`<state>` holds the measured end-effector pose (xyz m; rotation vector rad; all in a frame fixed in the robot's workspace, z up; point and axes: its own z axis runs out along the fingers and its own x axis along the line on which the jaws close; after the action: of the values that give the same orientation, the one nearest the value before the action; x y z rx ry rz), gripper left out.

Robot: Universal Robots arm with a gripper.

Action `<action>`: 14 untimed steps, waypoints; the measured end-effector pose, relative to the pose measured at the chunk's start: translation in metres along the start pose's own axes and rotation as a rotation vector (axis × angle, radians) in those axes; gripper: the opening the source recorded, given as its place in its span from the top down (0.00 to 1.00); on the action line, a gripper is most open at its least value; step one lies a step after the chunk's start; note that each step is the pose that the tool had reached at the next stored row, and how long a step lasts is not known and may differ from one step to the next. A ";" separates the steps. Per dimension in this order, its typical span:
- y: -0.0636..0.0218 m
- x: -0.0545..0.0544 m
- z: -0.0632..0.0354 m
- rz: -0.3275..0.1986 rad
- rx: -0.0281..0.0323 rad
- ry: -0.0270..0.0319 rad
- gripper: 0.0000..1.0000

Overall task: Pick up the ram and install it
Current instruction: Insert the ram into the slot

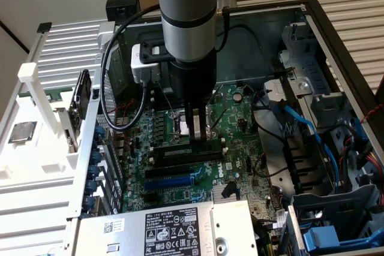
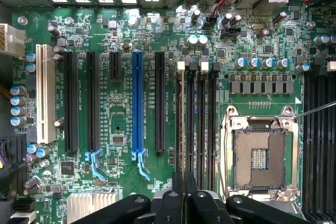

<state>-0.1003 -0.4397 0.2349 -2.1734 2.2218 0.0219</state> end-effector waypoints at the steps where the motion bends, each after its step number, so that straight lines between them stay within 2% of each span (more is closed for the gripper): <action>1: 0.0000 0.000 0.0000 0.000 -0.0006 -0.0003 0.88; 8: 0.0000 0.000 -0.0011 0.000 -0.0021 -0.0032 0.88; 14: 0.0000 0.001 -0.0010 0.000 -0.0020 -0.0079 0.88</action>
<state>-0.1003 -0.4406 0.2359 -2.1700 2.2191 0.0327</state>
